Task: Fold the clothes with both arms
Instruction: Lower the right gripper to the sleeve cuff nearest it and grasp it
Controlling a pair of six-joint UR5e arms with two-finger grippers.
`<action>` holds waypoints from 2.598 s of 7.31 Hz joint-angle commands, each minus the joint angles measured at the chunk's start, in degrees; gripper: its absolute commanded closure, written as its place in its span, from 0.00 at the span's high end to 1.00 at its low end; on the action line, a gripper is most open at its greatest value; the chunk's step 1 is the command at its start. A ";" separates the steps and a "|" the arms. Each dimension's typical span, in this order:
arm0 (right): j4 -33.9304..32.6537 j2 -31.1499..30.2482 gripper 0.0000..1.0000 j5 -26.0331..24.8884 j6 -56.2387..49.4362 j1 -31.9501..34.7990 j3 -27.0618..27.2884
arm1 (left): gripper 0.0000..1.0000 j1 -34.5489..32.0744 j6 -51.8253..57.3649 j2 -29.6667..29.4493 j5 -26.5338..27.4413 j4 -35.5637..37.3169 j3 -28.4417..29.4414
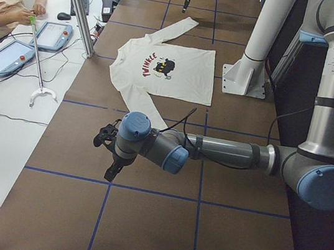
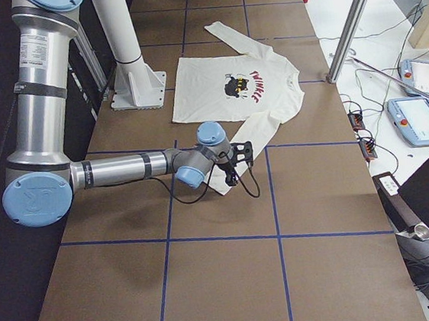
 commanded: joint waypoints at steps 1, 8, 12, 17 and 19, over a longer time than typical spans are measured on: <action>1.51 -2.07 0.68 -3.52 0.83 -3.46 -0.72 | 0.99 -0.01 0.00 0.01 -0.07 0.00 0.16; 1.78 -1.72 0.64 -4.07 0.75 -4.97 -3.88 | 0.99 -0.01 0.00 0.01 -0.07 -0.09 0.25; 1.78 -1.46 0.00 -4.15 1.45 -5.06 -3.89 | 0.99 -0.01 0.00 0.10 0.02 -0.09 0.08; -2.06 -0.49 0.00 -1.71 1.27 -3.75 1.62 | 0.99 -0.01 0.09 0.28 0.02 -0.09 -0.01; -18.70 2.83 0.00 -0.81 1.27 -1.81 12.14 | 0.99 -0.01 0.09 0.45 -0.07 -0.09 -0.01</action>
